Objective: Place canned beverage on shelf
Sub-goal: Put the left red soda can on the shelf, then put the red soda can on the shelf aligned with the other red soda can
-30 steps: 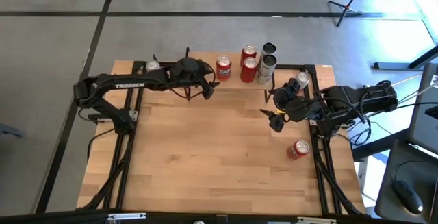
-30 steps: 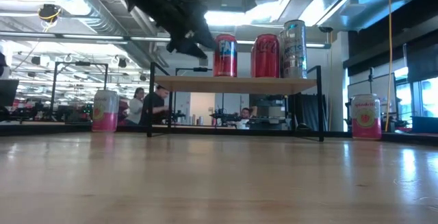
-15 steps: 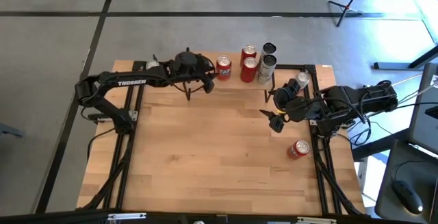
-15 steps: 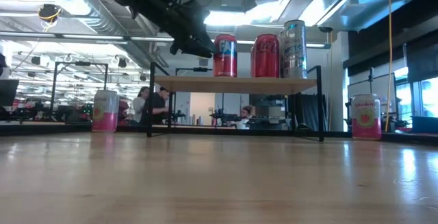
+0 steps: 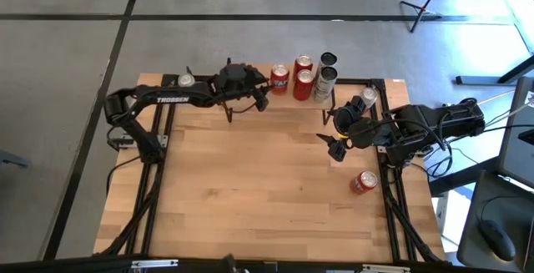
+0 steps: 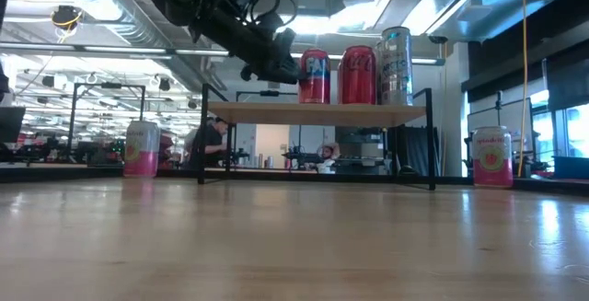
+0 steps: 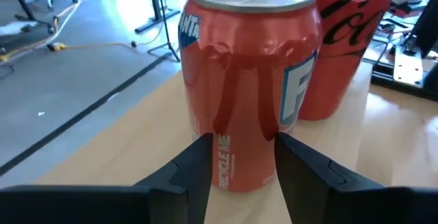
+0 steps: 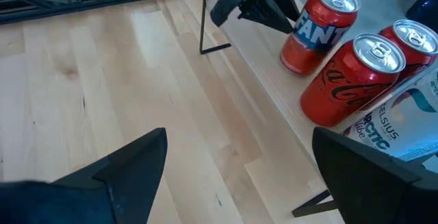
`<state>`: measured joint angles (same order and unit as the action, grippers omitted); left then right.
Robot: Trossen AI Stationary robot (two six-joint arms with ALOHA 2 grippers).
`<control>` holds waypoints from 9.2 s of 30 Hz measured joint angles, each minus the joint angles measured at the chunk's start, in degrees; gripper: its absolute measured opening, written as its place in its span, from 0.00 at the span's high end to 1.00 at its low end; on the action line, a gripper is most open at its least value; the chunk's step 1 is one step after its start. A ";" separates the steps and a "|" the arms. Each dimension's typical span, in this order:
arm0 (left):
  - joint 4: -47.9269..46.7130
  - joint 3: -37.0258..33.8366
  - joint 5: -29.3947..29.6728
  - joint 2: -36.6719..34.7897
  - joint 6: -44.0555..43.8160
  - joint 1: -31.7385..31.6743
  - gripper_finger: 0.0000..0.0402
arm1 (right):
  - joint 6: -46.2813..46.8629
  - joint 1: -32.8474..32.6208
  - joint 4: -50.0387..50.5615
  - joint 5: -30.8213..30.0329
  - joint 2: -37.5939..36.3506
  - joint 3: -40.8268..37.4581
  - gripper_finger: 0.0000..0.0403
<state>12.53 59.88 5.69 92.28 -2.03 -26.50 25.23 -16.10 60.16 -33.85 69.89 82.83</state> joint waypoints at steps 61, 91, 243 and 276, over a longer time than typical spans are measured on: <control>-31.76 0.02 6.91 -20.31 -11.38 27.74 0.65 | 52.37 -24.09 23.24 36.36 -5.08 -14.69 0.13; -31.77 -0.02 6.91 -20.29 -10.99 27.65 0.65 | 67.52 -24.76 10.78 30.82 -3.10 -35.79 0.13; -55.38 6.95 -5.22 -40.55 -16.87 19.08 0.65 | -54.86 37.13 -11.60 34.23 36.72 23.65 0.12; -55.42 6.95 -4.81 -40.57 -13.90 19.08 0.65 | -50.93 36.90 -5.51 29.90 36.34 28.89 0.18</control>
<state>-42.89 66.83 0.89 51.70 -15.93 -7.42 -25.70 20.80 54.65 -3.95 106.23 111.72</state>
